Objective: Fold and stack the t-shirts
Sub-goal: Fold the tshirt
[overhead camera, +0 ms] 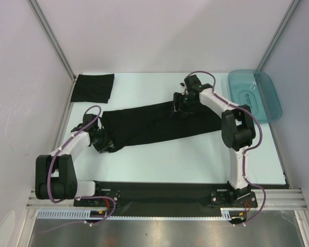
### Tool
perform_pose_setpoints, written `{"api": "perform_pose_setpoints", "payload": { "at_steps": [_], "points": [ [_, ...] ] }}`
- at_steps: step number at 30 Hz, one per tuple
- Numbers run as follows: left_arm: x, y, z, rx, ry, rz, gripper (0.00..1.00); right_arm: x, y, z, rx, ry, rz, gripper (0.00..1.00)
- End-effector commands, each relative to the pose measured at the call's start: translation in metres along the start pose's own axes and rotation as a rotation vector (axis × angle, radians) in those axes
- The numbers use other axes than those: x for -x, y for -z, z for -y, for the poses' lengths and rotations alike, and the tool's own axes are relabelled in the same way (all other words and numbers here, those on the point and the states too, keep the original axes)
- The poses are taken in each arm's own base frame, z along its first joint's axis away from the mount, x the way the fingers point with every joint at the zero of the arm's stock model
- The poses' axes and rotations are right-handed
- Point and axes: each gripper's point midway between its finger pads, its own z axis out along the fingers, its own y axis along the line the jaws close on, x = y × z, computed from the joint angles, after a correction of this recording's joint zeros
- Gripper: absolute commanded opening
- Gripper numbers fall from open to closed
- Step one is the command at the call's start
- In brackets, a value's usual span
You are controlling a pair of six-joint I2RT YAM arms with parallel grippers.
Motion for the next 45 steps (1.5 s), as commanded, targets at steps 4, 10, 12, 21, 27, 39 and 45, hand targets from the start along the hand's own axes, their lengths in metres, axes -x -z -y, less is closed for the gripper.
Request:
{"api": "perform_pose_setpoints", "payload": {
  "at_steps": [4, 10, 12, 21, 27, 39, 45],
  "points": [
    [0.002, -0.012, -0.005, 0.031, 0.020, -0.024, 0.08, -0.002, 0.015, 0.037, -0.006, -0.077, 0.031, 0.67],
    [0.018, 0.000, -0.024, 0.142, 0.047, 0.023, 0.00, -0.018, 0.012, 0.068, -0.092, -0.116, 0.004, 0.67],
    [0.021, -0.001, -0.030, 0.178, 0.041, 0.020, 0.01, -0.021, 0.014, 0.080, -0.131, -0.132, 0.008, 0.67],
    [0.018, -0.013, -0.035, 0.220, 0.035, -0.033, 0.25, -0.024, 0.021, 0.109, -0.162, -0.156, 0.016, 0.67],
    [0.063, 0.050, -0.021, 0.186, 0.014, 0.222, 0.63, -0.015, 0.040, 0.093, -0.147, -0.129, 0.042, 0.67],
    [0.158, 0.054, 0.138, -0.394, -0.350, 0.352, 0.60, -0.028, 0.060, 0.045, -0.066, -0.069, 0.014, 0.68],
    [0.171, 0.000, 0.163, -0.342, -0.451, 0.270, 0.58, -0.031, 0.062, 0.033, -0.036, -0.066, 0.017, 0.67]
  ]
}}
